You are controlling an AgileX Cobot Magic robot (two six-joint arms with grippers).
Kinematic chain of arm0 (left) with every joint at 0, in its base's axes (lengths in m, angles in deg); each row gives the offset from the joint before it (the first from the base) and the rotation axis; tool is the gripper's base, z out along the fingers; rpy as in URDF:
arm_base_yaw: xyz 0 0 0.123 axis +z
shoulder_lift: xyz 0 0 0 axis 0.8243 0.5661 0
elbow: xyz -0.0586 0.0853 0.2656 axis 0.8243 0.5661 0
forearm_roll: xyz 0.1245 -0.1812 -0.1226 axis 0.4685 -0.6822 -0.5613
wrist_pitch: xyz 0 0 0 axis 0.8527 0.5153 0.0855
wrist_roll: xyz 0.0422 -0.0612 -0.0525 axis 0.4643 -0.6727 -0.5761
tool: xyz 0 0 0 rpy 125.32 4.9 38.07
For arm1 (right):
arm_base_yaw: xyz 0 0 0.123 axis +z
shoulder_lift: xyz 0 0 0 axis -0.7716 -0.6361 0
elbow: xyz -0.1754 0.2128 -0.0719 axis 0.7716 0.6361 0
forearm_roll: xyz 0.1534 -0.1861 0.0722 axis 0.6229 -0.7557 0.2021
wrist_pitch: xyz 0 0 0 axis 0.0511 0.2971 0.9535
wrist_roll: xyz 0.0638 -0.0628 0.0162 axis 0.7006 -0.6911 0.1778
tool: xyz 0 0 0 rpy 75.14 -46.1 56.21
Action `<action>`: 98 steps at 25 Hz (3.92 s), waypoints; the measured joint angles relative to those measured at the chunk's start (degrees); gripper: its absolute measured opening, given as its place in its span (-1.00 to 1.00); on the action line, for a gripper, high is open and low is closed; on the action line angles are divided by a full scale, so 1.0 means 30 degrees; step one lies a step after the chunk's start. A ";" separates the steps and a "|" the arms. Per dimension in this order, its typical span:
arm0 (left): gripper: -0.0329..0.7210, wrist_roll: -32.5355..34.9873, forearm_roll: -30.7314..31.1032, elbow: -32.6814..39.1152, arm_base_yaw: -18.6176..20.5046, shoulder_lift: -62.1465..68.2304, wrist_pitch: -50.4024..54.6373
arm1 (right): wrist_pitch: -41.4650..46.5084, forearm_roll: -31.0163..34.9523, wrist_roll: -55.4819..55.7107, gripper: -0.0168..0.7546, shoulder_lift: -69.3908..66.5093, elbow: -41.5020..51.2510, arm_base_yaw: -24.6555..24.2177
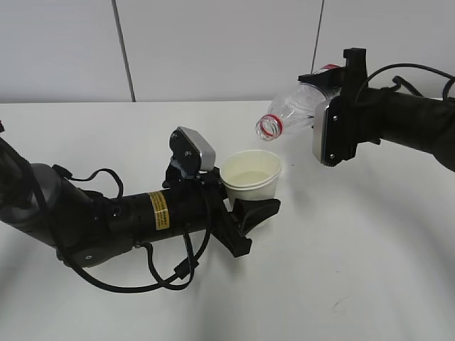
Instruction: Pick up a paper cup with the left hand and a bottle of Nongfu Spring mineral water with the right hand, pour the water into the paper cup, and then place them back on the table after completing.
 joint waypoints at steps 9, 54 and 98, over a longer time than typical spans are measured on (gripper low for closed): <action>0.13 0.0000 -0.0057 0.0000 0.0000 0.0000 0.0034 | -0.0074 0.0000 0.1834 0.23 0.0000 0.0206 0.0000; 0.13 0.0000 -0.1704 0.0000 0.0978 0.0017 0.1219 | 0.0100 0.0078 2.9334 0.23 0.0000 0.0206 0.0000; 0.13 0.2433 -0.4494 -0.0702 0.6957 0.2258 0.0510 | 0.0503 0.0107 2.9940 0.23 0.0000 0.0206 0.0000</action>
